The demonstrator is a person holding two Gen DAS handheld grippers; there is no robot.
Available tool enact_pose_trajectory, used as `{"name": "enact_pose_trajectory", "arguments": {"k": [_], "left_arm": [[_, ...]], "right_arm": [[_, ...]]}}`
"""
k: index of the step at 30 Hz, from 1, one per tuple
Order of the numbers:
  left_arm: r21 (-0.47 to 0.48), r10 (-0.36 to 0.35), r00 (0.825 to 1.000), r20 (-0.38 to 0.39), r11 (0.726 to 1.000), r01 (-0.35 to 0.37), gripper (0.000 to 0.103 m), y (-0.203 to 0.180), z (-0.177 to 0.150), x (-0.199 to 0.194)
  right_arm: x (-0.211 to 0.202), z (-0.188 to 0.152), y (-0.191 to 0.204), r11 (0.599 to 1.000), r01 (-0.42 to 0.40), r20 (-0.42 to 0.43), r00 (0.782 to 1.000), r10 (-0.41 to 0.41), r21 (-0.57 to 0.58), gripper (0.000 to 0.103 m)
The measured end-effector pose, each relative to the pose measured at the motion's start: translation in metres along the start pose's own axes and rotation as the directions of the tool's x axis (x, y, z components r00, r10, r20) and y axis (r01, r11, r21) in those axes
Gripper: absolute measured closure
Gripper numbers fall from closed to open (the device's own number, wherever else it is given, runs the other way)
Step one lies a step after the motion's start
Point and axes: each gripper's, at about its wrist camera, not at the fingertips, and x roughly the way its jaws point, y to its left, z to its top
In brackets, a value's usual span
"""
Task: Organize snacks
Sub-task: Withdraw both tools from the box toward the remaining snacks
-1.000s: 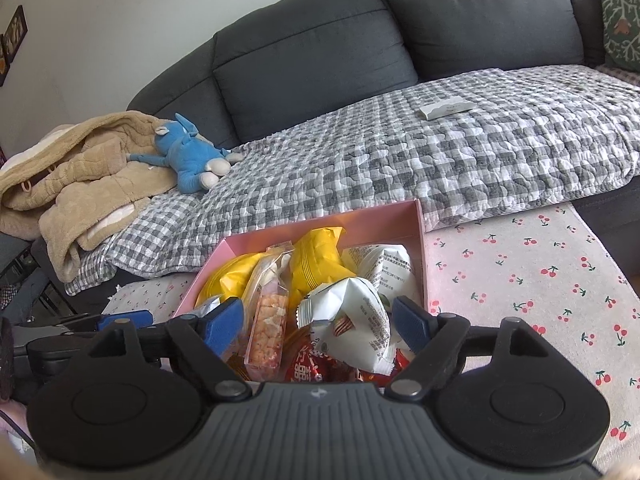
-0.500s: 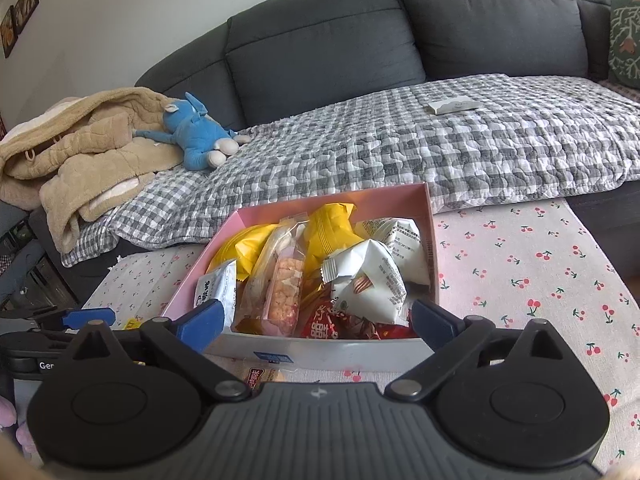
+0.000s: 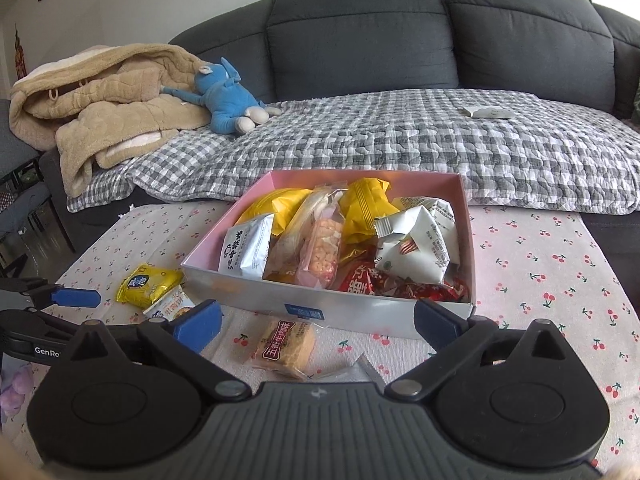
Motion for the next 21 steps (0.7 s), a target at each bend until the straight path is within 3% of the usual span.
{"name": "enact_pose_trajectory", "arguments": {"k": [6,11,16,21], "left_arm": [[0.035,0.029,1.0,-0.011,0.999,-0.028,0.007,0.008,-0.001,0.01],[0.188,0.022,1.0,-0.011,0.982,-0.019,0.007,0.017,0.01,0.021],[0.34,-0.044,0.999,-0.026,0.939,0.05,0.007,0.027,0.025,0.038],[0.472,-0.136,0.986,-0.099,0.866,0.167,0.007,0.03,0.031,0.052]], "right_arm": [[0.004,-0.008,0.016,0.998,-0.024,-0.029,0.999,0.023,-0.05,0.0],[0.008,-0.013,0.032,0.989,-0.067,-0.054,0.997,0.06,-0.132,0.0],[0.017,-0.017,0.05,0.968,-0.126,-0.081,0.991,0.111,-0.216,0.0],[0.029,-0.016,0.067,0.945,-0.188,-0.109,0.98,0.164,-0.269,0.0]]}}
